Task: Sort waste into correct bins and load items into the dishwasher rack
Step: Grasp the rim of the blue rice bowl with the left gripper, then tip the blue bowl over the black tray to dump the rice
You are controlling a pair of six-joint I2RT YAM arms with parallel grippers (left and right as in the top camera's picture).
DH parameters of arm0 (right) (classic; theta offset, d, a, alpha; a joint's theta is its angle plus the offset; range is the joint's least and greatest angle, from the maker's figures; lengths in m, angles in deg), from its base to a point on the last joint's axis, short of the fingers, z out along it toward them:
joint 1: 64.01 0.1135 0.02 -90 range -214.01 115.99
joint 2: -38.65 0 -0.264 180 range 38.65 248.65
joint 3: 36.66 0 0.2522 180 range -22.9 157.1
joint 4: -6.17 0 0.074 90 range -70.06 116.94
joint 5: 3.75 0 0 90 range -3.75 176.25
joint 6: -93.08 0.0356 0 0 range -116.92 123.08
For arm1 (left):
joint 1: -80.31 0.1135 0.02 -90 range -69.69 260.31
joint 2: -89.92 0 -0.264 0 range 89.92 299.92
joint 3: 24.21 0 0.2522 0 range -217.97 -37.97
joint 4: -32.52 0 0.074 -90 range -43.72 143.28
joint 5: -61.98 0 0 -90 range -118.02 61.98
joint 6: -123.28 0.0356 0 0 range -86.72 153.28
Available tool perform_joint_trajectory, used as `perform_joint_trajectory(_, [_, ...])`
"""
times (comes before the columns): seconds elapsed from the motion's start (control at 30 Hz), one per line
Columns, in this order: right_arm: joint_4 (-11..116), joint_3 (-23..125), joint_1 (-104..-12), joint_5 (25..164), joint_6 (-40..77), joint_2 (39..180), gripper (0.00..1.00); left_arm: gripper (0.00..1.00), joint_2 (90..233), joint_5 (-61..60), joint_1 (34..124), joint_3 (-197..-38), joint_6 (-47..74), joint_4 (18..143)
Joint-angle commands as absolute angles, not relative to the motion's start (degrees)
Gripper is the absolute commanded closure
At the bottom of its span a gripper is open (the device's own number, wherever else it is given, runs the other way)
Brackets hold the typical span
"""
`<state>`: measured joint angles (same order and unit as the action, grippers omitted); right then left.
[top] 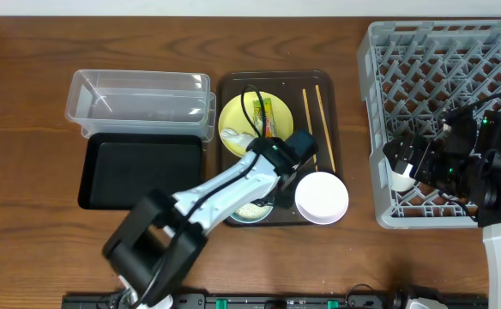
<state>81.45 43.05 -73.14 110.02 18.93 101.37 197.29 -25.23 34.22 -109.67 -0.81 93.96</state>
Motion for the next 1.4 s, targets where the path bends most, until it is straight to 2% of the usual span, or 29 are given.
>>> perform_joint_trajectory(0.0, [81.47,44.01,-72.55,110.93,18.04,101.28,0.09,0.71,199.50,-27.20,34.18,-109.32,-2.43,93.76])
perform_joint_trajectory(0.07, [81.47,44.01,-72.55,110.93,18.02,101.28,0.09,0.80,200.22,-27.18,34.20,-109.32,-2.43,93.94])
perform_joint_trajectory(0.13, [81.47,44.01,-72.55,110.93,18.04,101.28,0.09,0.85,200.22,-27.20,34.20,-109.34,-2.43,93.94])
perform_joint_trajectory(0.27, [81.50,44.01,-72.55,110.93,18.02,101.28,0.09,0.83,198.78,-27.15,34.20,-109.45,-2.47,94.13])
perform_joint_trajectory(0.3, [81.50,44.01,-72.55,110.93,18.02,101.28,0.09,0.77,198.32,-27.15,34.20,-109.45,-2.62,94.39])
perform_joint_trajectory(0.37, [81.47,44.01,-72.55,110.93,18.02,101.28,0.09,0.74,197.42,-27.18,34.20,-109.50,-3.02,95.05])
perform_joint_trajectory(0.53, [81.47,44.01,-72.55,110.91,18.02,101.28,0.09,0.75,195.93,-27.00,34.20,-109.50,-3.93,95.20])
perform_joint_trajectory(0.6, [81.50,44.01,-72.55,110.91,18.02,101.28,0.09,0.81,195.78,-27.00,34.18,-109.50,-3.93,95.18])
perform_joint_trajectory(0.63, [81.47,44.01,-72.55,110.91,18.02,101.28,0.09,0.90,195.78,-27.02,34.18,-109.50,-3.91,95.20])
perform_joint_trajectory(0.67, [81.45,44.01,-72.55,110.91,18.02,101.28,0.09,0.94,195.80,-27.04,34.20,-109.50,-3.91,95.18])
perform_joint_trajectory(1.03, [81.45,44.01,-72.55,110.89,18.02,101.28,0.09,0.94,194.12,-27.22,34.20,-110.46,-3.21,98.48])
perform_joint_trajectory(1.23, [81.47,44.01,-72.55,110.67,18.02,101.28,0.09,0.94,184.63,-26.76,35.49,-114.87,-0.39,106.26])
perform_joint_trajectory(1.37, [81.43,44.01,-72.55,110.47,18.04,101.28,0.09,0.94,176.61,-20.27,40.06,-115.24,3.35,106.46])
